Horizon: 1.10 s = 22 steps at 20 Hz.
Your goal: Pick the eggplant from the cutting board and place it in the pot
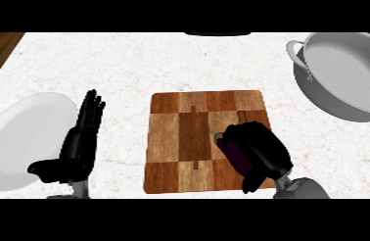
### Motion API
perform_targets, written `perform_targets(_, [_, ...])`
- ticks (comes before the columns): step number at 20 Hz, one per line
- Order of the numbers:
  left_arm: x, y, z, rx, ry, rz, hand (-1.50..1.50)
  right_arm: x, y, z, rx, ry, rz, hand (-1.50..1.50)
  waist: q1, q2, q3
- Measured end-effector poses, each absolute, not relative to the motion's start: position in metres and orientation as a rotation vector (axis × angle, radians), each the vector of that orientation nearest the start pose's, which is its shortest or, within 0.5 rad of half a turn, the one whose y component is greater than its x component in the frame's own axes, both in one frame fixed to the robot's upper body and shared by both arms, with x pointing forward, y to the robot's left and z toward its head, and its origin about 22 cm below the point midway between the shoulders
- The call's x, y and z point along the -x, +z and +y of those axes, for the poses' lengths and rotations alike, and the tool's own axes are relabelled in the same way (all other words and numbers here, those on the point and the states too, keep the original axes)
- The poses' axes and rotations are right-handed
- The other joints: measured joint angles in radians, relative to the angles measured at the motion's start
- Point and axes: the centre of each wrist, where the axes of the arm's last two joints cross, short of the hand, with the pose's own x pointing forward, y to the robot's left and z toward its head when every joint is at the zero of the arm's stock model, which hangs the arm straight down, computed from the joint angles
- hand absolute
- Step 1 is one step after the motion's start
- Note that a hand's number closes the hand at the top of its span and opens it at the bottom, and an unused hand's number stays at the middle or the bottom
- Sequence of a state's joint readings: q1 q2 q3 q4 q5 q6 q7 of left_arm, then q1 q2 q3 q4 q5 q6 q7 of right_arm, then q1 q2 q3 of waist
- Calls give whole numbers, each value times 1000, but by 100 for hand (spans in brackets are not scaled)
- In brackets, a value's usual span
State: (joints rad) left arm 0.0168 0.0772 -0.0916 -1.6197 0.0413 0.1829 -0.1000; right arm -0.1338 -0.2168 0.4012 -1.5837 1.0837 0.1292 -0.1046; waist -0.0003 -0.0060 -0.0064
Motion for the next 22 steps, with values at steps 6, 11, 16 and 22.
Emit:
perform_targets(6, [-241, 7, 227, -95, 36, -1700, 0, -266, 27, -170, 682, 1424, -1592, 150, 5, 0, -2])
perform_targets(11, [-246, 12, 220, -70, 9, -1723, 0, -312, 38, -183, 867, 1144, -1301, 150, 41, 22, 0])
perform_targets(16, [-251, 15, 214, -47, -20, -1734, 0, -364, 73, -179, 1073, 899, -1121, 150, 78, 34, 4])
perform_targets(22, [-254, 15, 214, -39, -22, -1728, 0, -410, 116, -150, 1301, 703, -1146, 150, 82, 31, 6])
